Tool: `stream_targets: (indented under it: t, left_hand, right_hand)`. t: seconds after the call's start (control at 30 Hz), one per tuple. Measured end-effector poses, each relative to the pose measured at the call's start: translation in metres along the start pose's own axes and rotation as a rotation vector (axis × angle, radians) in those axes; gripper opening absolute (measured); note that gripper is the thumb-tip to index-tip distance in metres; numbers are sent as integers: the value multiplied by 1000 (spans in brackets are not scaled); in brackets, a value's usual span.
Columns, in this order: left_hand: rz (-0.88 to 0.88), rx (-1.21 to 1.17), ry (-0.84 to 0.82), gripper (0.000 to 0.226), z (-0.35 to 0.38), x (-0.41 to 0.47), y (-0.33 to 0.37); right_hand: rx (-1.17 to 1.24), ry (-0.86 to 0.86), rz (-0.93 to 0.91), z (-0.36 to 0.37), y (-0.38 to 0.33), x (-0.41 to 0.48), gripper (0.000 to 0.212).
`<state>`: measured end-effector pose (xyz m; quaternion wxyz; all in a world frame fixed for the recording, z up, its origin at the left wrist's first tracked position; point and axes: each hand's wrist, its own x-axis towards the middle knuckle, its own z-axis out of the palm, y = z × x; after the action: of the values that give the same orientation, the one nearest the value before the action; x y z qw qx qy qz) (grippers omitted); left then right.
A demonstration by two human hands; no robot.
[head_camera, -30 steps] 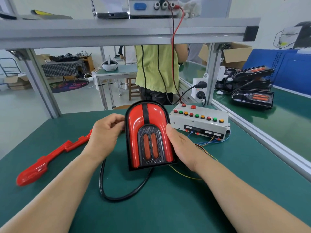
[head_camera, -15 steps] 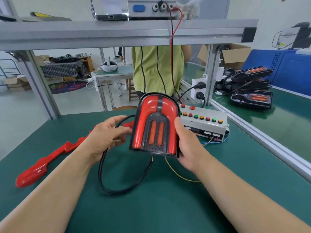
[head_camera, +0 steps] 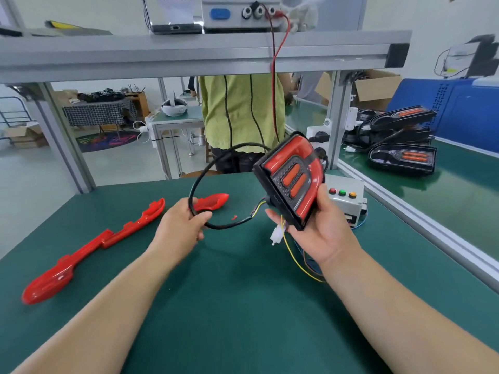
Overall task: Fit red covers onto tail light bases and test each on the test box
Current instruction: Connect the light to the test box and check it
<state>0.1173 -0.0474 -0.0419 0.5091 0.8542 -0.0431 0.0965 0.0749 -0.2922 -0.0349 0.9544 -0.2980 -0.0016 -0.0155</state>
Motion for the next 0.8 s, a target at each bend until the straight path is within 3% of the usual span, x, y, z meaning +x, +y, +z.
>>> stream_targets:
  t: [0.13, 0.27, 0.33, 0.43, 0.6, 0.67, 0.8]
  left_hand:
    - [-31, -105, 62, 11, 21, -5, 8]
    - [-147, -415, -120, 26, 29, -14, 17]
    - [-136, -566, -238, 23, 26, -17, 22]
    - [-147, -619, -271, 19, 21, -19, 26]
    - [-168, -742, -407, 43, 21, -24, 27]
    - [-178, -763, -423, 52, 23, -25, 29]
    - [-239, -909, -406, 48, 25, -25, 33]
  right_hand:
    - [10, -183, 89, 7, 11, -6, 56]
    - [-111, -292, 202, 8, 19, -8, 56]
    - [-153, -274, 253, 7, 22, -8, 58]
    - [-233, -236, 293, 5, 28, -6, 62]
    - [-315, -123, 235, 10, 35, -8, 57]
    - [-350, -80, 207, 11, 36, -9, 53]
    - [-365, -63, 198, 12, 36, -10, 48]
